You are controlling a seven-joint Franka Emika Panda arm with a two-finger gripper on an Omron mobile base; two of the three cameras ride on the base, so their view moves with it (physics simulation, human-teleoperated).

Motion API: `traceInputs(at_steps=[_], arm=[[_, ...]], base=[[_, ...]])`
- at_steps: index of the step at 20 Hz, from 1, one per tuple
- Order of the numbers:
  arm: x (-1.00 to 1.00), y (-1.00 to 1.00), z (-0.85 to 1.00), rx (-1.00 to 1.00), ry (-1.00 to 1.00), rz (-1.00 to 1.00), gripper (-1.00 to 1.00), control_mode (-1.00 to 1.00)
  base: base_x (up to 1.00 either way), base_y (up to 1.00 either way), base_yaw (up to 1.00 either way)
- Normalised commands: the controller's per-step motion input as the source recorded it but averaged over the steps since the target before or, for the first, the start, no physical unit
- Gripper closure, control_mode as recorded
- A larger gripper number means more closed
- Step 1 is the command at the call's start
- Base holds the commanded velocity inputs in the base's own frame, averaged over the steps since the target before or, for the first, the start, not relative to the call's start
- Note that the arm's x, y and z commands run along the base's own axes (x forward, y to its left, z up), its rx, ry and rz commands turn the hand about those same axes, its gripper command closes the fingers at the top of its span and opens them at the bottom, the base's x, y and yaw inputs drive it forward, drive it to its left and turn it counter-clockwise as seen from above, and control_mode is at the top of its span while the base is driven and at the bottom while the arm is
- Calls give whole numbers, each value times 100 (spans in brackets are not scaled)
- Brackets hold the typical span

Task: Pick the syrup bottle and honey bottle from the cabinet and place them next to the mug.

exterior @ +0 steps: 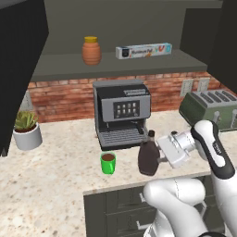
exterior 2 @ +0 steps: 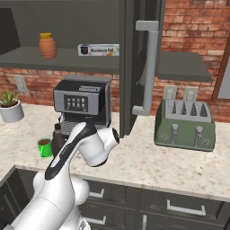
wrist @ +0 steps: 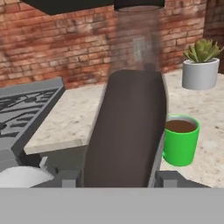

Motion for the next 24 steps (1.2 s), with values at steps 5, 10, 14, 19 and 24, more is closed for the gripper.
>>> traceInputs(at_steps=[5,10,14,19,24], arm=[[9,0,-29,0,0,-11,100,-100],[22,15,-8,0,0,-11,100,-100],[12,23,-12,0,-1,-8,100,-100],[0,21,-8,0,0,-3,100,-100],[0,19,-4,0,0,-1,100,-100]], base=[[0,0,0],[0,0,0],[0,0,0],[0,0,0],[0,0,0]])
